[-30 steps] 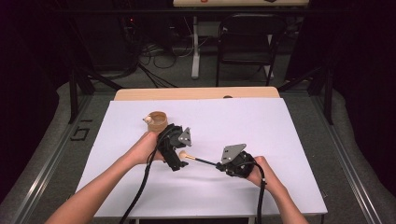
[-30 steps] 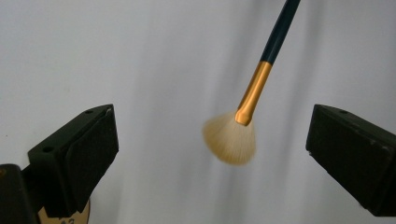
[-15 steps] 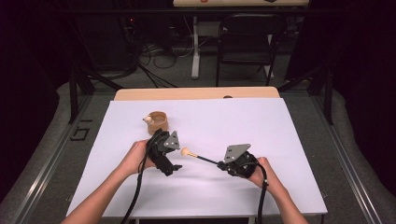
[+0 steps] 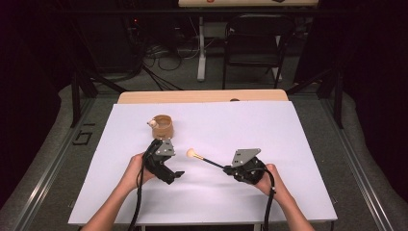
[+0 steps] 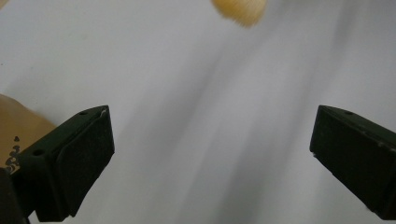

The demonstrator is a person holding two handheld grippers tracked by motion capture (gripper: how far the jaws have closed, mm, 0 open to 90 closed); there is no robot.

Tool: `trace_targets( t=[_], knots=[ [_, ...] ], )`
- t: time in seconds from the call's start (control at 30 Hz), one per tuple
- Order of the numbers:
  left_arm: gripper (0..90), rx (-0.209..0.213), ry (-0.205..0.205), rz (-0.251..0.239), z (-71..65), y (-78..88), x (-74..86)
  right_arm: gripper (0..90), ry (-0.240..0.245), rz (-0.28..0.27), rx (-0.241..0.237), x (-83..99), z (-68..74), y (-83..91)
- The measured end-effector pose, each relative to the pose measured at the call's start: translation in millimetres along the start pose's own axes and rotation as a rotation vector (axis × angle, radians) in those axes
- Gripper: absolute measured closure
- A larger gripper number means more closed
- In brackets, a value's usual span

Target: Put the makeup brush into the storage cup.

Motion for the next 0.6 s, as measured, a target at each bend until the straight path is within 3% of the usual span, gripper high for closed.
trace_targets(
  t=[0.07,0.13,0.47,0.6],
  knots=[
    [0.0,-0.019,0.003,0.005,1.9,0.0,2.2,85.6,-0.015,-0.01,0.009,-0.6,0.3,0.4],
    [0.0,-0.011,0.02,-0.023,2.9,-0.2,3.1,85.6,-0.025,-0.015,0.013,-0.7,0.7,0.1],
    [0.1,0.005,0.059,-0.046,-0.8,-12.7,6.5,85.6,-0.072,-0.041,0.025,-2.1,2.6,-0.1],
    [0.2,-0.002,0.082,-0.106,-0.6,-10.9,5.8,85.5,-0.087,-0.054,0.027,-3.4,4.0,-2.4]
  ],
)
Point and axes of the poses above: each handheld gripper's, and its own axes: y roughly backward along the jaws, x roughly out of its underside, z roughly to its left, the point moved 4 cm from there along -y, roughly forward along the jaws, and after that the axes turned 9 degrees about x, right-handed, at the moved point
